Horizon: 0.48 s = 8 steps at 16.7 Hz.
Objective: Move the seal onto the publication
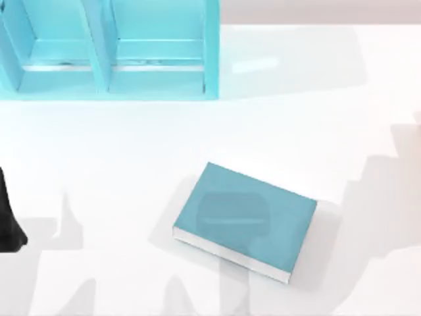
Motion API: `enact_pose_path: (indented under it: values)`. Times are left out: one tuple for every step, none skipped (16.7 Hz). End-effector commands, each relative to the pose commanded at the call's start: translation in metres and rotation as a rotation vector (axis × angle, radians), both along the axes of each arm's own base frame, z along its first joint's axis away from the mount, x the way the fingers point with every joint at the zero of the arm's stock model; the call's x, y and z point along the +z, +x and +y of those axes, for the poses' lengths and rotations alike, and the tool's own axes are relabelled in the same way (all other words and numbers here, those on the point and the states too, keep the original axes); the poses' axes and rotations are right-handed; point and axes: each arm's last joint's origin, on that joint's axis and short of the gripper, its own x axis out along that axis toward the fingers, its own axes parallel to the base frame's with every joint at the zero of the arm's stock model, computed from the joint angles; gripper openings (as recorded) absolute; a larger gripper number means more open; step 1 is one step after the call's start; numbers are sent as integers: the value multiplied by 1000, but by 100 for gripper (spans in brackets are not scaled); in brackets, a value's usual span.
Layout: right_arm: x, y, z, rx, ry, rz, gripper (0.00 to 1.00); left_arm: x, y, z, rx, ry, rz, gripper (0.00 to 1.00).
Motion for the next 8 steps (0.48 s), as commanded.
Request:
enact_pose_path:
  values:
    - [0, 0, 0, 0, 0, 0, 100, 0, 0, 0, 0, 0, 0, 100]
    - [0, 0, 0, 0, 0, 0, 100, 0, 0, 0, 0, 0, 0, 100]
    - [0, 0, 2, 4, -2, -2, 100, 0, 0, 0, 0, 0, 0, 100]
    - [-1, 0, 2, 4, -2, -2, 100, 0, 0, 0, 0, 0, 0, 100]
    - [-4, 1, 2, 2, -1, -1, 100, 0, 0, 0, 0, 0, 0, 100]
    - [-11, 2, 1, 1, -1, 0, 100, 0, 0, 0, 0, 0, 0, 100]
    - [-19, 3, 1, 0, 0, 0, 100, 0, 0, 0, 0, 0, 0, 100]
    - [-29, 4, 0, 0, 1, 1, 100, 0, 0, 0, 0, 0, 0, 100]
